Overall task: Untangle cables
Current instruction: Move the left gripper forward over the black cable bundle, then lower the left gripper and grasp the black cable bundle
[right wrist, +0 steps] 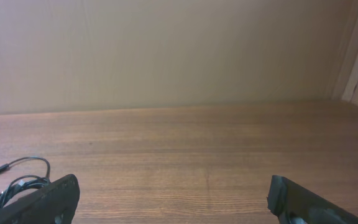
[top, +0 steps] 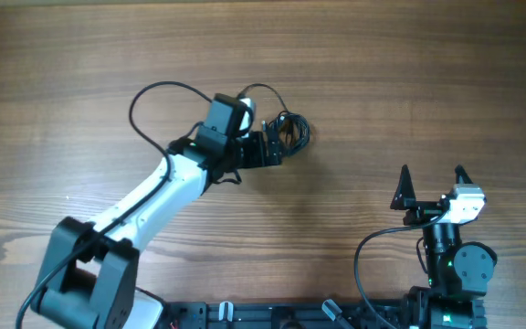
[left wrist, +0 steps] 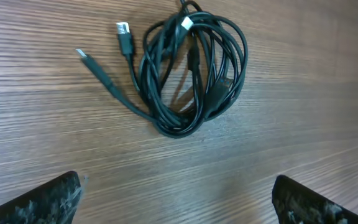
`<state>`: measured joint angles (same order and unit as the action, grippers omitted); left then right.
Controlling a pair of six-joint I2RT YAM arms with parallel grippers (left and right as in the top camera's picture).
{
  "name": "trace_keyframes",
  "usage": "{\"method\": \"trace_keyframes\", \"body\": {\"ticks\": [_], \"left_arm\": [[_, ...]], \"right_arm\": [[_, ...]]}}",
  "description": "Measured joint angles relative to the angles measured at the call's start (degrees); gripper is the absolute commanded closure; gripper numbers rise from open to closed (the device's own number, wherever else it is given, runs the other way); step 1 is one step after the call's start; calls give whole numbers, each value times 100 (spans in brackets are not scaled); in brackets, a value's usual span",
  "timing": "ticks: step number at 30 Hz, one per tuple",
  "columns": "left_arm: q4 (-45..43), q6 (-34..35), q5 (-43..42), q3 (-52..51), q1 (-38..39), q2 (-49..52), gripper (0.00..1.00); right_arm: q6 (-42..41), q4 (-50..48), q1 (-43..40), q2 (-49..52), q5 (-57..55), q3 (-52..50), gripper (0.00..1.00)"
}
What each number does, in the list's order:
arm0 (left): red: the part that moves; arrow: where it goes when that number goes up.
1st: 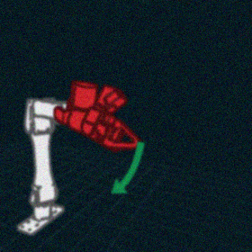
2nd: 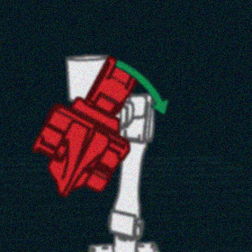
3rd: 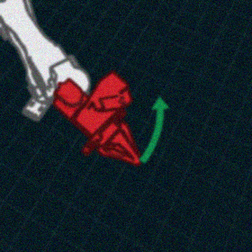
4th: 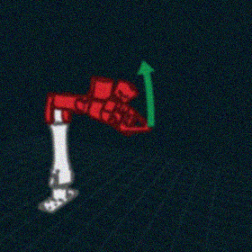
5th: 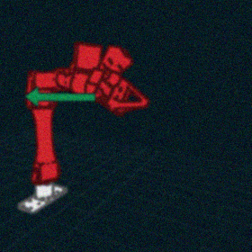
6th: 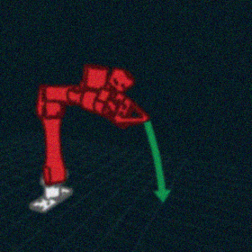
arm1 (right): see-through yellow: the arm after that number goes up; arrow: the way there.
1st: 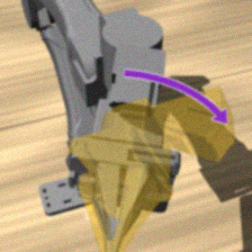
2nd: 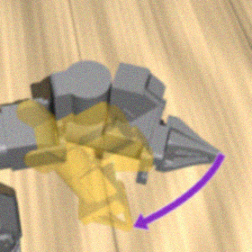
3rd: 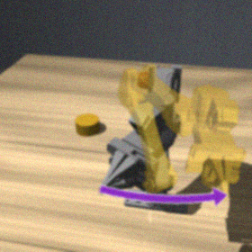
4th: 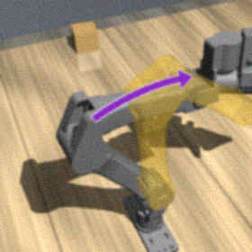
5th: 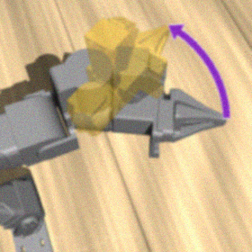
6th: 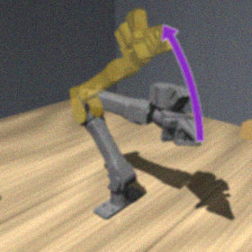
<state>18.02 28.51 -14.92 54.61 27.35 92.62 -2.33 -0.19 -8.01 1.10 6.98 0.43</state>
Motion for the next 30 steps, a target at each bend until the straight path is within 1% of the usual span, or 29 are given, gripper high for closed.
{"method": "trace_keyframes", "body": {"ticks": [4, 12, 26, 29, 30], "left_arm": [[-227, 37, 153, 0, 197, 133, 0], [-686, 57, 339, 0, 208, 243, 0], [-785, 63, 361, 0, 208, 243, 0], [-785, 260, 363, 0, 208, 243, 2], [-785, 352, 376, 0, 208, 243, 4]], "right_arm": [[-2, 0, 0, 0, 0, 0, 0], [0, 0, 0, 0, 0, 0, 0], [0, 0, 0, 0, 0, 0, 0], [0, 0, 0, 0, 0, 0, 1], [0, 0, 0, 0, 0, 0, 0]]}}
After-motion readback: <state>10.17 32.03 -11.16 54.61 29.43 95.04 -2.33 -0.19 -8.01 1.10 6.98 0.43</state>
